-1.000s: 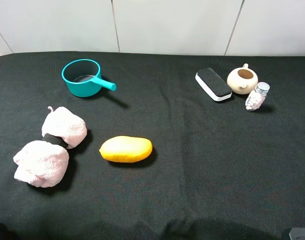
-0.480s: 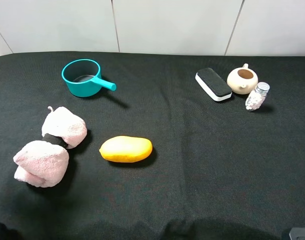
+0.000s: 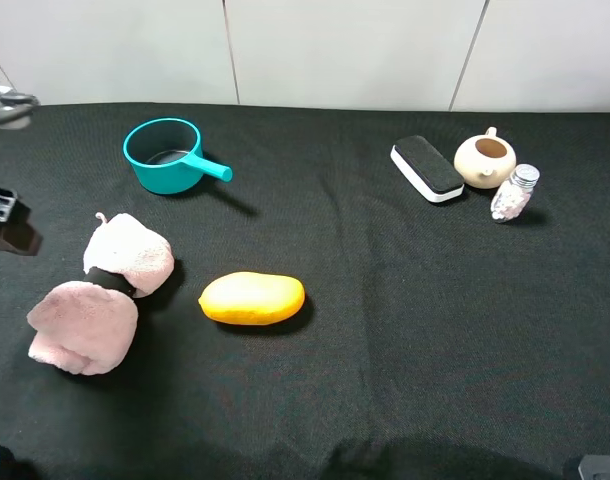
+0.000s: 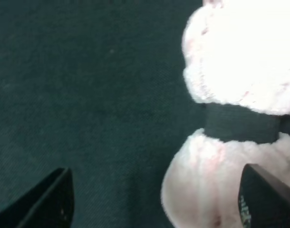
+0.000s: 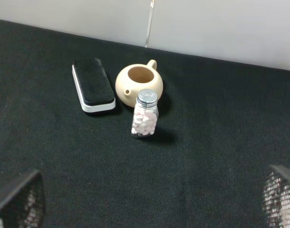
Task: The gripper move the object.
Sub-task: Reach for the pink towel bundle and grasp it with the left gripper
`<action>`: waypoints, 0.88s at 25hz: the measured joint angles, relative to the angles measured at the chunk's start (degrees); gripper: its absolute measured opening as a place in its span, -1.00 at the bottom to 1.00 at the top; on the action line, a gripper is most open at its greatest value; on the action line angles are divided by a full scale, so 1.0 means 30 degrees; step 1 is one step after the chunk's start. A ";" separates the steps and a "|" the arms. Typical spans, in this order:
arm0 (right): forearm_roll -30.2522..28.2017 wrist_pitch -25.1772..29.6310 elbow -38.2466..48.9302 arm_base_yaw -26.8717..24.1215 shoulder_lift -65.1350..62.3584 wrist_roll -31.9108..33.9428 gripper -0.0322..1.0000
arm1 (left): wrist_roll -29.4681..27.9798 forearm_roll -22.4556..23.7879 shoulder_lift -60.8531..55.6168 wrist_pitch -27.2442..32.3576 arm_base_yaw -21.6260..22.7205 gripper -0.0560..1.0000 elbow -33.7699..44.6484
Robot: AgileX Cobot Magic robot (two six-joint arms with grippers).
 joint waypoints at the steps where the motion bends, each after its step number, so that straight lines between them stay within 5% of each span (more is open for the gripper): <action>1: 0.0000 0.0000 0.0000 0.0000 0.0000 0.0000 0.41 | 0.0000 -0.0002 0.0288 -0.0197 -0.0324 0.56 0.0000; 11: 0.0000 -0.0022 0.0000 0.0000 0.0000 0.0000 0.41 | -0.1501 -0.0058 0.2727 -0.1148 -0.3339 0.56 0.0000; 22: 0.0000 -0.0022 0.0000 0.0000 0.0000 0.0000 0.41 | -0.2413 -0.0043 0.4447 -0.3254 -0.3644 0.56 0.0000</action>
